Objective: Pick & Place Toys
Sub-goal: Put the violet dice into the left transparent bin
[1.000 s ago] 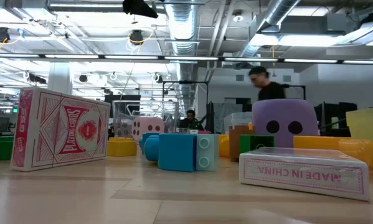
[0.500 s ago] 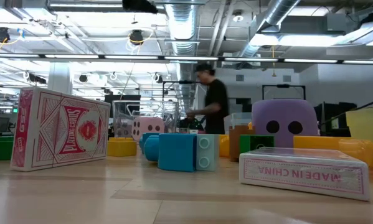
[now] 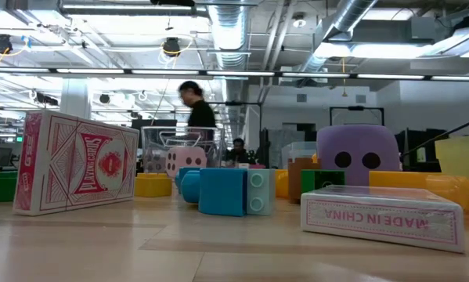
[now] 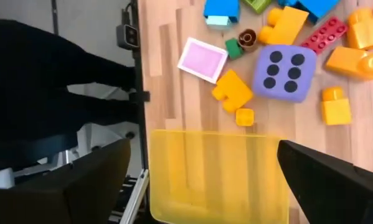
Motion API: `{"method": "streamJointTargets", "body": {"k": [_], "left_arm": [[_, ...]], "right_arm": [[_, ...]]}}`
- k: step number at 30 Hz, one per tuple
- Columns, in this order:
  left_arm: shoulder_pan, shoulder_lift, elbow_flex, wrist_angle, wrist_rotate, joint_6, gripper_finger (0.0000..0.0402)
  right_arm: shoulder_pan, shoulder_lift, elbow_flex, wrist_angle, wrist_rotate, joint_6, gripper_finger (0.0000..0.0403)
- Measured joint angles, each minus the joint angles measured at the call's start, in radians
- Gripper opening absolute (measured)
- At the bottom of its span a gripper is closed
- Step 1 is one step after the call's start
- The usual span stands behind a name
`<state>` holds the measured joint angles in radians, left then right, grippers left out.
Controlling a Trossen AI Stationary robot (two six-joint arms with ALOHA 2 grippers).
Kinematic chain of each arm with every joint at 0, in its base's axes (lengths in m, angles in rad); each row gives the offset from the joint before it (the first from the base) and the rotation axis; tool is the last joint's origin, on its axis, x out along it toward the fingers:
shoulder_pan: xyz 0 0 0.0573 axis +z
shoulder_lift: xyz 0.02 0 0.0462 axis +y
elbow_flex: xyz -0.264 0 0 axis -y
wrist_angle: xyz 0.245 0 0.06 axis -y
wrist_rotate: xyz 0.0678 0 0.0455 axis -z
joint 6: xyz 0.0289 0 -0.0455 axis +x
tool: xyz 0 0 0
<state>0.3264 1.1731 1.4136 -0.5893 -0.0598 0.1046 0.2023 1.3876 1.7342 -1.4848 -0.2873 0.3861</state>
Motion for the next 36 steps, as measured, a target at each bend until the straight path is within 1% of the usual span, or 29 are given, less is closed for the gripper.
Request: {"method": "streamJointTargets", "body": {"k": [4,9,12,16,21,23,27,31,34,36], "left_arm": [[0.000,-0.003,0.000,-0.005,0.000,0.022,0.0400],[0.000,-0.002,0.000,-0.073,0.000,0.102,0.0400],[-0.001,-0.002,0.000,-0.097,0.000,0.107,0.0400],[-0.001,-0.002,0.000,-0.104,0.000,0.110,0.0400],[-0.004,-0.002,0.000,-0.128,0.002,0.171,0.0400],[-0.007,-0.002,0.000,-0.139,0.003,0.198,0.0400],[-0.007,-0.002,0.000,-0.141,0.006,0.211,0.0400],[-0.007,-0.002,0.000,-0.141,0.005,0.237,0.0400],[-0.007,-0.002,0.000,-0.141,0.005,0.239,0.0400],[-0.007,-0.002,0.000,-0.140,0.005,0.239,0.0400]], "right_arm": [[-0.010,0.037,-0.001,0.004,0.024,-0.027,0.0399],[-0.008,0.096,-0.001,0.027,0.027,-0.056,0.0400],[0.005,0.130,-0.001,0.028,0.042,-0.065,0.0400],[0.027,0.185,-0.001,0.030,0.082,-0.064,0.0400],[0.028,0.259,-0.001,0.034,0.133,-0.023,0.0400],[0.027,0.281,-0.002,0.034,0.139,-0.012,0.0400],[0.026,0.288,-0.002,0.040,0.131,0.020,0.0400],[0.034,0.276,-0.017,0.071,0.127,0.090,0.0400],[0.041,0.261,-0.077,0.102,0.069,0.139,0.0400],[0.041,0.231,-0.134,0.154,0.029,0.171,0.0400]]}}
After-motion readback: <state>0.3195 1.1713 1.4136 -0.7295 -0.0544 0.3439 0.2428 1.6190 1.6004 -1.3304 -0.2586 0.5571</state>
